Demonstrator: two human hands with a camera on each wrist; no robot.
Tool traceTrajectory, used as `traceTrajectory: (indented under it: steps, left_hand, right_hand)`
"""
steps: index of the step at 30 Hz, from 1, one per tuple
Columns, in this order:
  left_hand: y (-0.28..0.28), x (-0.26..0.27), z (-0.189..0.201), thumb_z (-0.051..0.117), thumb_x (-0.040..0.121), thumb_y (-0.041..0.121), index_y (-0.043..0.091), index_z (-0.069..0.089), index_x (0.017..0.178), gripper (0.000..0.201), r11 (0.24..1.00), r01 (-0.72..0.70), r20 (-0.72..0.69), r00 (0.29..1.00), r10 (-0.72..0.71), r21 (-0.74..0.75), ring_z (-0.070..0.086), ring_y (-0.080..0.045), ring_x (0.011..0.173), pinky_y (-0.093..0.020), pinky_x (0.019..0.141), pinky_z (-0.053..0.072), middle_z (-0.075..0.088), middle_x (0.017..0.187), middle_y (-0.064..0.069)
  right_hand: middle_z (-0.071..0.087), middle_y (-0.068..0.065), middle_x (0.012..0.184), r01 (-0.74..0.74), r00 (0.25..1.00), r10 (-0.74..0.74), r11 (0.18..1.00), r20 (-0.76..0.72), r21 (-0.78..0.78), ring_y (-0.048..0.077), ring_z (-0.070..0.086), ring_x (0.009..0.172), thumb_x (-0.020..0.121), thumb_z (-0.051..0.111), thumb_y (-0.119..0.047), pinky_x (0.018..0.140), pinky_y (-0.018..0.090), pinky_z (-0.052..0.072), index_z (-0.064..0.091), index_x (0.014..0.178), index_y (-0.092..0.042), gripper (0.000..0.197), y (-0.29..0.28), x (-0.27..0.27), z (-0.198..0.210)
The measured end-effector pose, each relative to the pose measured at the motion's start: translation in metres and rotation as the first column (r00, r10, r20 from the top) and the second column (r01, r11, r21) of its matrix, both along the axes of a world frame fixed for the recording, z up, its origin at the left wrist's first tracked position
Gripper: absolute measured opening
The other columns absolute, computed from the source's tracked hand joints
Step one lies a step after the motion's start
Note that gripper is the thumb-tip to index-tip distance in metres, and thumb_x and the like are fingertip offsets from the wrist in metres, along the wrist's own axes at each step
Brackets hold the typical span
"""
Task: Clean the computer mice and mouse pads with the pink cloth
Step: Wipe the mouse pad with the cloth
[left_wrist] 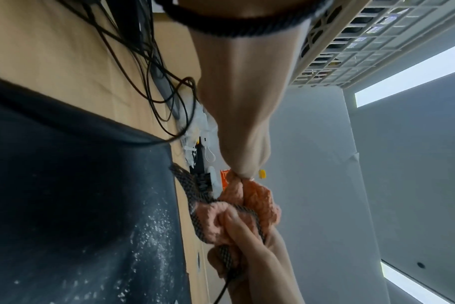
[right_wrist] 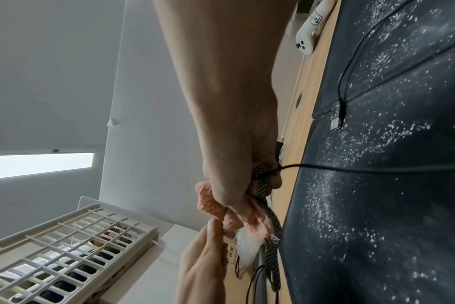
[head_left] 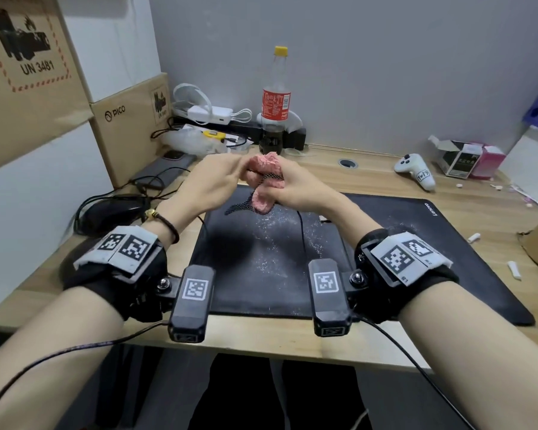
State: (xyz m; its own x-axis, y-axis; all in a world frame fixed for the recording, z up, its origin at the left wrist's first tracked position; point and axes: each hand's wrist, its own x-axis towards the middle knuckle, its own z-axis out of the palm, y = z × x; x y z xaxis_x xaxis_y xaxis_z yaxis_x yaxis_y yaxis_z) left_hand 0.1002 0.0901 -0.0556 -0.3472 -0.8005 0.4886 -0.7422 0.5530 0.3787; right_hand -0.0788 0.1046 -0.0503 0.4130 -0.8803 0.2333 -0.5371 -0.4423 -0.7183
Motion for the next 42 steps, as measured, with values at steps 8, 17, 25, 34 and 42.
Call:
traceTrajectory:
  steps: [8, 17, 25, 34, 42]
  left_hand:
    - [-0.009, 0.072, -0.006, 0.038, 0.097, 0.012, 0.008, 0.051, 0.068, 0.032, 0.935, -0.350, -0.097, 0.934, 0.344, -0.053, 0.050, -0.028, 0.076, -0.033, 0.063, 0.025, 0.054, 0.074, -0.011]
    - [-0.016, 0.068, -0.007, 0.022, 0.091, 0.039, 0.010, 0.063, 0.118, 0.057, 0.925, -0.373, 0.158, 0.920, 0.359, 0.071, 0.049, -0.037, 0.115, -0.045, 0.099, 0.038, 0.059, 0.120, -0.021]
    - [0.006, -0.013, 0.005, 0.032, 0.102, 0.025, 0.008, 0.050, 0.095, 0.025, 0.997, 0.032, 0.073, 0.997, -0.037, 0.068, 0.058, -0.033, 0.094, -0.040, 0.081, 0.042, 0.064, 0.100, -0.017]
    - [0.007, 0.033, 0.001, 0.038, 0.097, 0.014, 0.012, 0.035, 0.108, 0.011, 0.977, -0.193, -0.208, 0.956, 0.209, 0.093, 0.054, -0.036, 0.077, -0.039, 0.069, 0.035, 0.058, 0.085, -0.014]
    - [-0.008, 0.095, -0.009, 0.037, 0.097, 0.017, 0.016, 0.040, 0.108, 0.012, 0.905, -0.393, -0.160, 0.894, 0.418, 0.166, 0.054, -0.031, 0.089, -0.040, 0.075, 0.040, 0.058, 0.097, -0.011]
  right_hand:
    - [0.064, -0.010, 0.105, 0.318, 0.935, -0.315, 0.948, -0.160, -0.011, 0.009, 0.057, 0.103, 0.097, 0.050, -0.012, 0.080, 0.021, 0.041, 0.057, 0.123, -0.018, 0.028, -0.002, -0.042, -0.009]
    - [0.063, -0.015, 0.115, 0.261, 0.956, -0.250, 0.964, -0.156, 0.052, 0.010, 0.058, 0.110, 0.100, 0.045, -0.015, 0.089, 0.026, 0.046, 0.043, 0.132, -0.021, 0.033, 0.002, -0.032, -0.010]
    - [0.065, -0.008, 0.087, 0.148, 0.980, -0.149, 0.989, -0.128, -0.019, 0.009, 0.059, 0.081, 0.096, 0.041, -0.006, 0.066, 0.011, 0.042, 0.043, 0.130, -0.017, 0.036, 0.010, 0.006, -0.004]
    - [0.067, 0.004, 0.116, 0.240, 0.955, -0.228, 0.970, -0.188, 0.041, 0.022, 0.062, 0.106, 0.098, 0.046, -0.011, 0.089, 0.033, 0.049, 0.044, 0.130, -0.022, 0.034, -0.001, -0.032, -0.017]
    - [0.069, -0.014, 0.090, 0.317, 0.937, -0.308, 0.948, -0.166, 0.027, -0.004, 0.063, 0.080, 0.096, 0.049, -0.007, 0.072, 0.006, 0.044, 0.051, 0.118, -0.028, 0.030, 0.003, -0.086, -0.027]
